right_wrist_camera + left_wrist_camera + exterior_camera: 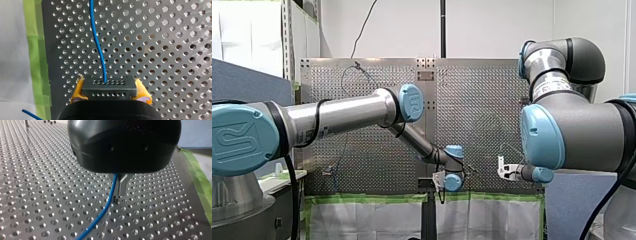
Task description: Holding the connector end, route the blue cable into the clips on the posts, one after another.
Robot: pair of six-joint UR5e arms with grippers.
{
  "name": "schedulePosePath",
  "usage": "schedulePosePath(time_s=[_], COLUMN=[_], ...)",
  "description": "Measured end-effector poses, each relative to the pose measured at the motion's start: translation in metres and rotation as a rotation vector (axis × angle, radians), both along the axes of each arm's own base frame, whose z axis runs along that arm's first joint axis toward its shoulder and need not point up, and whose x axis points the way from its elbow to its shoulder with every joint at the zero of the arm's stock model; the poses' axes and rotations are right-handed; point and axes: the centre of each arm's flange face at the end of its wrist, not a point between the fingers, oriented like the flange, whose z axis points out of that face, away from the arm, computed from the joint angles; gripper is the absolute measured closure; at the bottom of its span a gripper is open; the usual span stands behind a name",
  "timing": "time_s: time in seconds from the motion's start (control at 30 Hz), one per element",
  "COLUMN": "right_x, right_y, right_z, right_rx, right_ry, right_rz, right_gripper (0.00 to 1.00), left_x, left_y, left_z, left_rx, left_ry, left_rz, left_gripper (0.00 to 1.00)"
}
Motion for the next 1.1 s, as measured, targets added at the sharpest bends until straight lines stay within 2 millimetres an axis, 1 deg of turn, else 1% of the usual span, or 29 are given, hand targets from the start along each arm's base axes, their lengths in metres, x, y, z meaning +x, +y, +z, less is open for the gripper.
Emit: schedulePosePath(time_s=[0.13, 0.33, 0.63, 0.83, 0.97, 1.1], right_x=[0.000, 0.001, 0.000, -0.002, -0.002, -0.002], right_y=[-0.004, -0.006, -0.008, -0.010, -0.010, -0.012], right_z=[0.002, 0.004, 0.003, 0.002, -0.003, -0.011], right_rx=[-0.008, -0.016, -0.019, -0.022, -0.016, -0.008], right_ry=[-0.001, -0.002, -0.006, -0.021, -0.026, -0.021], right_rz=[-0.001, 0.001, -0.001, -0.007, -0.010, -0.011], right_gripper=[1.00, 1.00, 1.00, 1.00, 1.00, 1.00], left_x=[0.005, 0.007, 0.000, 0.002, 0.003, 0.006], left_y=[0.002, 0.002, -0.009, -0.002, 0.001, 0.001], left_z=[0.001, 0.001, 0.001, -0.020, -0.023, -0.021], left_rx=[-0.002, -0.005, -0.033, -0.032, -0.033, -0.039], left_ry=[-0.002, 0.000, 0.011, 0.034, 0.038, 0.035], left_rz=[-0.012, -0.038, -0.121, -0.119, -0.117, -0.111], left_gripper=[1.00, 1.00, 1.00, 1.00, 1.00, 1.00])
